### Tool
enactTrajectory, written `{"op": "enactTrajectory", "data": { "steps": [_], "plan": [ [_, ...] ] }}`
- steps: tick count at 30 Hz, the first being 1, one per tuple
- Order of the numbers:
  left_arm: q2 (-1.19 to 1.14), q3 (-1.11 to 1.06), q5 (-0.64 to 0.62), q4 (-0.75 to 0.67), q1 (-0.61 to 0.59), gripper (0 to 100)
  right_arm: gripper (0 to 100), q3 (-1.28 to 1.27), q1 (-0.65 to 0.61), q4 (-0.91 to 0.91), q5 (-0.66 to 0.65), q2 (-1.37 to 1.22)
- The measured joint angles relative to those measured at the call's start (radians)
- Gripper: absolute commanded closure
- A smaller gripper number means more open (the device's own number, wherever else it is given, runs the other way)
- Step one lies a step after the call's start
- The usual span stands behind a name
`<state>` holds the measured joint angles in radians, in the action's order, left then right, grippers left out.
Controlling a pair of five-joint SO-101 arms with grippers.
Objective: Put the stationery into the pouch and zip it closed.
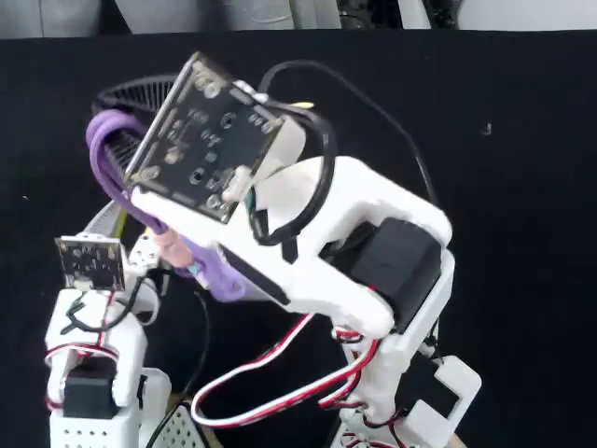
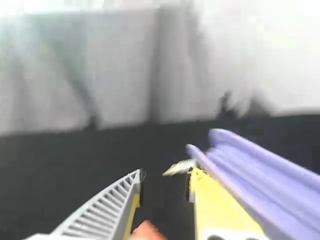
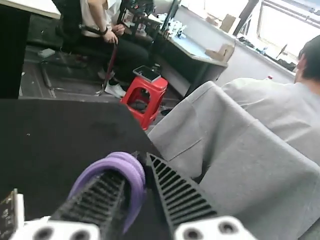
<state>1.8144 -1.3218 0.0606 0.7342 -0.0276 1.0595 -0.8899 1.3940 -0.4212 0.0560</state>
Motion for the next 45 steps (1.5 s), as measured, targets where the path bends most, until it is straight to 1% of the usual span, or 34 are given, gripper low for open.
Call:
{"op": "enactTrajectory", "data": {
  "steps": [3,6,8,11,14,16,19,23,26,31,38,41,45],
  "plan": [
    [0.005,-0.005,-0.026,-0.089,0.164,83,98.7,0.000,0.002,0.025,0.000,0.000],
    [0.006,-0.025,-0.032,-0.117,0.358,83,98.7,0.000,0.002,0.034,0.000,0.000],
    [0.005,-0.051,-0.034,-0.130,0.425,83,98.7,0.000,0.015,0.034,-0.002,0.000],
    [0.002,-0.106,-0.034,-0.196,0.439,83,98.7,0.000,0.081,0.017,-0.006,0.000],
    [-0.002,-0.164,-0.023,-0.250,0.388,83,98.7,-0.008,0.160,-0.052,-0.006,-0.017],
    [-0.002,-0.181,-0.023,-0.259,0.341,83,98.7,-0.034,0.196,-0.110,-0.006,-0.041],
    [-0.002,-0.183,-0.023,-0.262,0.298,83,98.7,-0.089,0.230,-0.184,-0.005,-0.087],
    [-0.002,-0.181,-0.023,-0.255,0.288,83,98.7,-0.133,0.232,-0.261,-0.006,-0.157],
    [-0.002,-0.140,-0.023,-0.176,0.288,83,98.7,-0.137,0.236,-0.311,-0.006,-0.201],
    [0.000,0.000,-0.023,0.015,0.278,83,98.7,-0.137,0.255,-0.407,-0.006,-0.295],
    [0.012,0.235,-0.023,0.292,0.167,83,98.7,-0.138,0.299,-0.483,-0.005,-0.365],
    [0.014,0.315,-0.023,0.376,0.158,83,98.7,-0.138,0.313,-0.488,-0.005,-0.373],
    [0.014,0.410,-0.023,0.451,0.152,83,98.7,-0.138,0.324,-0.491,-0.003,-0.373]
  ]
}}
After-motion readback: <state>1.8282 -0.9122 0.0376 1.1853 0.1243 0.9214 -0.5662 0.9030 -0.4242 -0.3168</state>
